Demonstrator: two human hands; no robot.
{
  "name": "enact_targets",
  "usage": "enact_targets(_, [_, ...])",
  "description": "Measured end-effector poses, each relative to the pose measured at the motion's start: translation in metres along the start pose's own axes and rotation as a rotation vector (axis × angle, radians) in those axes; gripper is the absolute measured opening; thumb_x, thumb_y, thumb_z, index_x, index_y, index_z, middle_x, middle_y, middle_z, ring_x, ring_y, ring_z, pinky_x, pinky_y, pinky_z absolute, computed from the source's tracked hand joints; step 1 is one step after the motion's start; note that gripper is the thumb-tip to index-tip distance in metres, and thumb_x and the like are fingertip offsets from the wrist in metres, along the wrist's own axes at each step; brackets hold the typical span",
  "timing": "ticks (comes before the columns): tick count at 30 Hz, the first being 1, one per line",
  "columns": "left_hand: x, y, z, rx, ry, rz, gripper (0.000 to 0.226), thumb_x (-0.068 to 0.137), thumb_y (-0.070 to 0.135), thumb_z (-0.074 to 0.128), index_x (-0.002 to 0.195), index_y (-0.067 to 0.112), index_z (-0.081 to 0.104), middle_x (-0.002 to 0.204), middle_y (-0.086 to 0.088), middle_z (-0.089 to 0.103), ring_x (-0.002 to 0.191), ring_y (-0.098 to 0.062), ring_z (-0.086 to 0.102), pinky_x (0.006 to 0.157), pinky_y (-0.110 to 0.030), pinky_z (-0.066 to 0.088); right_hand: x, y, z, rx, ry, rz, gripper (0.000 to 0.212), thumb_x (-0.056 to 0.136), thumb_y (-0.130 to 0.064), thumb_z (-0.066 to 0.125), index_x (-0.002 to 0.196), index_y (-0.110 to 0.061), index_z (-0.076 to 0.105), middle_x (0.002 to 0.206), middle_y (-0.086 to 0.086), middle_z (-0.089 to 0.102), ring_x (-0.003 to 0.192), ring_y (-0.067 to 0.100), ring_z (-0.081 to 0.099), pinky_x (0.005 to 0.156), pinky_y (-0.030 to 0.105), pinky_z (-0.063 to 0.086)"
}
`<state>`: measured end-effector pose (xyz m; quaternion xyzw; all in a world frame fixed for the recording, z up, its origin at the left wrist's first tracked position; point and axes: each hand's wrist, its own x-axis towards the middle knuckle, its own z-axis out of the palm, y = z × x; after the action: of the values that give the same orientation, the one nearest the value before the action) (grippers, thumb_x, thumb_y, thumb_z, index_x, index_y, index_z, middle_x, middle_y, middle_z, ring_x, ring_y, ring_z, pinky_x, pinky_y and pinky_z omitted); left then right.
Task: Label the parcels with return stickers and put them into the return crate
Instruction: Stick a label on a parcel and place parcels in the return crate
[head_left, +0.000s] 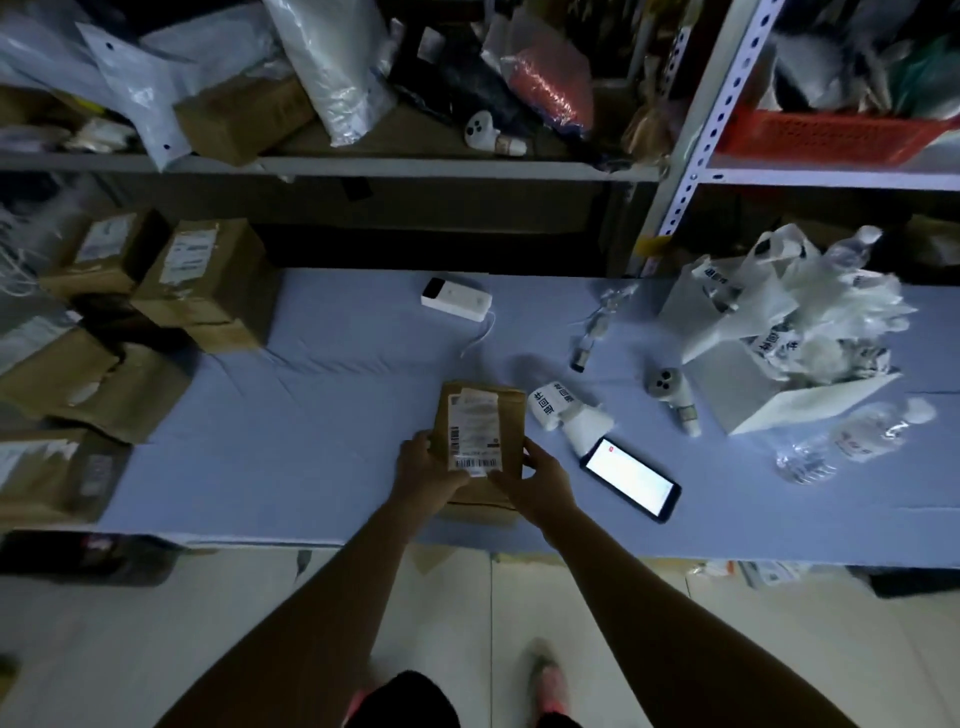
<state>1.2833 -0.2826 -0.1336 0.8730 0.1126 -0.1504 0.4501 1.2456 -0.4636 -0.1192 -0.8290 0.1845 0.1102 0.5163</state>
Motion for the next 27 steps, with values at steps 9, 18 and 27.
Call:
enact_targets(9, [-0.001,-0.037,0.027,0.092,0.117,-0.048,0.114,0.036,0.093,0.073,0.121,0.02,0.057,0.108,0.001,0.07,0.093,-0.015,0.071,0.076,-0.039,0.064,0.002,0.003,-0.024,-0.113,-0.137,-0.018,0.061,0.089,-0.04,0.074,0.144,-0.023,0.053,0.139,0.002,0.062,0.129,0.026,0.057,0.106,0.044,0.049])
enact_targets(18, [-0.012,0.011,0.03,0.031,0.155,-0.061,0.106,0.029,0.076,0.085,0.117,0.024,0.059,0.106,0.003,0.067,0.091,-0.015,0.069,0.073,-0.041,0.064,0.035,-0.001,-0.075,-0.616,-0.074,-0.153,0.076,0.084,-0.037,0.078,0.149,-0.016,0.046,0.148,0.008,0.053,0.136,0.025,0.049,0.11,0.039,0.044])
enact_targets(27, [-0.014,0.056,0.043,0.13,0.25,0.004,0.095,0.046,0.052,0.095,0.126,0.022,0.053,0.108,0.004,0.056,0.095,-0.024,0.067,0.083,-0.048,0.061,0.066,0.056,-0.121,-0.908,-0.153,-0.14,0.087,0.087,-0.048,0.074,0.154,-0.015,0.031,0.154,0.008,0.039,0.143,0.029,0.034,0.112,0.044,0.034])
